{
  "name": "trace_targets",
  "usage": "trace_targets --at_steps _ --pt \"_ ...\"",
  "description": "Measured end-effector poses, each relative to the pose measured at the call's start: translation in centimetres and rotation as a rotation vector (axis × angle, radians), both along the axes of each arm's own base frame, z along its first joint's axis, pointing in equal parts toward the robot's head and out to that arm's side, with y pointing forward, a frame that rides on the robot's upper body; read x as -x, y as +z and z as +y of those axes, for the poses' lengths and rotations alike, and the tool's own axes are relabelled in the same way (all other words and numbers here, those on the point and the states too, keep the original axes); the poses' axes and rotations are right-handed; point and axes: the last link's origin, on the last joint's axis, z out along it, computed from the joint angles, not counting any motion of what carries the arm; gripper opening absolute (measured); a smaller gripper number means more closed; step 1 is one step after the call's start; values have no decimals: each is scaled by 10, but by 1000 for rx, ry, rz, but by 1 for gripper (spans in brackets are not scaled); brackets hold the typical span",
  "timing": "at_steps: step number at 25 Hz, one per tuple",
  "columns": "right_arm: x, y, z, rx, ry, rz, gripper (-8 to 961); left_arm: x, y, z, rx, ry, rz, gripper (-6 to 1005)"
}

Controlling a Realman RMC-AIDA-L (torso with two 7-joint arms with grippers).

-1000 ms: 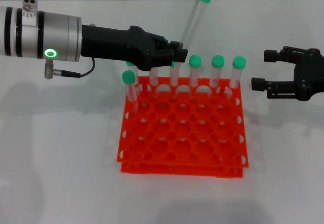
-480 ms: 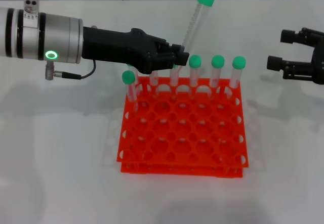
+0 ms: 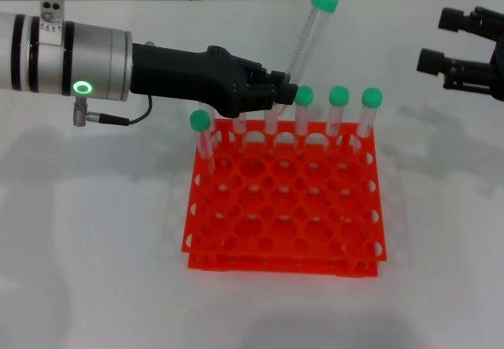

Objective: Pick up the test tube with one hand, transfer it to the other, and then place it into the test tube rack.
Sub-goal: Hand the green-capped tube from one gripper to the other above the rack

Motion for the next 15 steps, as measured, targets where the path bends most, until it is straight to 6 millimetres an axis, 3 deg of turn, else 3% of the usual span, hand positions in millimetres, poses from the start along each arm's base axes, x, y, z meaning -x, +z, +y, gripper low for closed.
trace_targets --at_steps 15 --pt "32 -30 9 40 52 43 843 -2 -1 -2 7 -12 -10 257"
